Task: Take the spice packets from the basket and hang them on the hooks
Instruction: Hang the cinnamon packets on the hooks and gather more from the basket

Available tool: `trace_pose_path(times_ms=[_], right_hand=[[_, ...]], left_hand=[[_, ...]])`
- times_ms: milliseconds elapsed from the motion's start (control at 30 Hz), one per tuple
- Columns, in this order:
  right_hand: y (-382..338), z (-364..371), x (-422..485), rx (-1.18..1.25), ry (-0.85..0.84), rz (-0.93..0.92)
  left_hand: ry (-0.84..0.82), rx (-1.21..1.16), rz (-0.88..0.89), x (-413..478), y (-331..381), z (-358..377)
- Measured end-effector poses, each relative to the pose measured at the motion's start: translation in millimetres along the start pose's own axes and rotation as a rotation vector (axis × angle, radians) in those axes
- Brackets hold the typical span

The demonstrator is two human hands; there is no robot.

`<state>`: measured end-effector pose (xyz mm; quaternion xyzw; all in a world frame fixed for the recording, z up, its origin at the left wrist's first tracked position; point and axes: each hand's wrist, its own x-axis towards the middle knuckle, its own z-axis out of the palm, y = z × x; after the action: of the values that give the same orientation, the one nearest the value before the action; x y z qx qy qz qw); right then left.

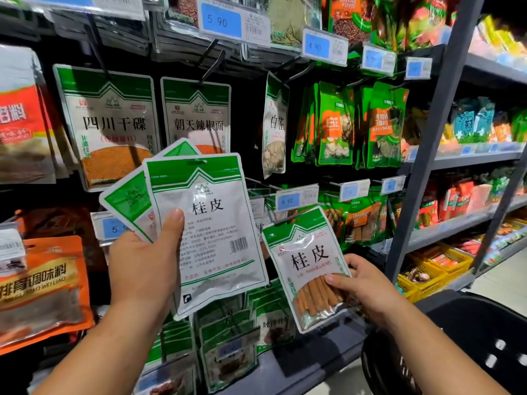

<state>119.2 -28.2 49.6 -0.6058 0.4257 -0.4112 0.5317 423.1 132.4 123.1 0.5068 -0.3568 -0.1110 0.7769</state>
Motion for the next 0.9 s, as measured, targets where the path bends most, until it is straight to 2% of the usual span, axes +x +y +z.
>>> trace_pose_path(times_ms=[333,500,900], right_hand=[[12,14,20,0.076,0.048,-0.05],[14,14,25,0.106,-0.004,-0.079],[19,9,27,0.174,0.037,-0.089]], left_hand=[[-0.056,-0.054,-0.02,-3,-5,8],[-0.087,-0.068,-0.025,-3,-5,9],[-0.079,-0.053,-0.019,-3,-10,14]])
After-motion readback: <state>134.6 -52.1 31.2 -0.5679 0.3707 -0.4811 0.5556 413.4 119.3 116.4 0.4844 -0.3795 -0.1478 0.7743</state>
